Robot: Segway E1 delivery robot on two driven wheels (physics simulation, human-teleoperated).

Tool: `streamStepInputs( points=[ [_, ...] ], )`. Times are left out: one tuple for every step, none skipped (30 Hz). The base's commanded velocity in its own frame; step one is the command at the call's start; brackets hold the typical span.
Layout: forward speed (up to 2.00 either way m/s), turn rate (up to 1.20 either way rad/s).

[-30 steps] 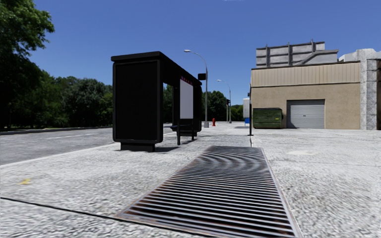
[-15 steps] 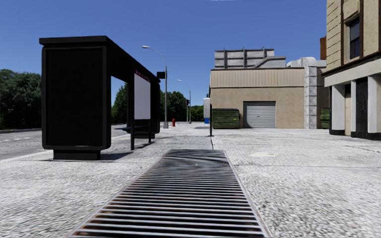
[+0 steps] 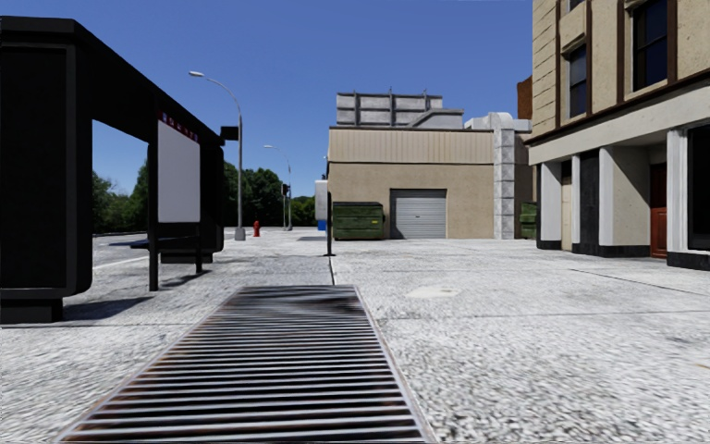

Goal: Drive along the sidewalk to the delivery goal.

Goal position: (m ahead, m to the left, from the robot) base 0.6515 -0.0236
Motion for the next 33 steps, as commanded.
streamStepInputs(
  points=[
    [0.35, 0.00],
    [0.19, 0.00],
    [0.19, 0.00],
    [0.00, 0.00],
    [0.00, 0.00],
    [0.00, 0.00],
    [0.00, 0.00],
    [0.00, 0.00],
    [0.00, 0.00],
    [0.00, 0.00],
    [0.00, 0.00],
    [0.00, 0.00],
    [0.00, 0.00],
    [0.00, 0.00],
    [0.00, 0.00],
    [0.00, 0.00],
    [0.00, 0.00],
    [0.00, 0.00],
    [0.00, 0.00],
    [0.00, 0.00],
    [0.00, 0.00],
    [0.00, 0.00],
    [0.00, 0.00],
    [0.00, 0.00],
    [0.00, 0.00],
    [0.00, 0.00],
    [0.00, 0.00],
    [0.00, 0.00],
    [0.00, 0.00],
    [0.00, 0.00],
    [0.00, 0.00],
    [0.00, 0.00],
    [0.00, 0.00]
  ],
)
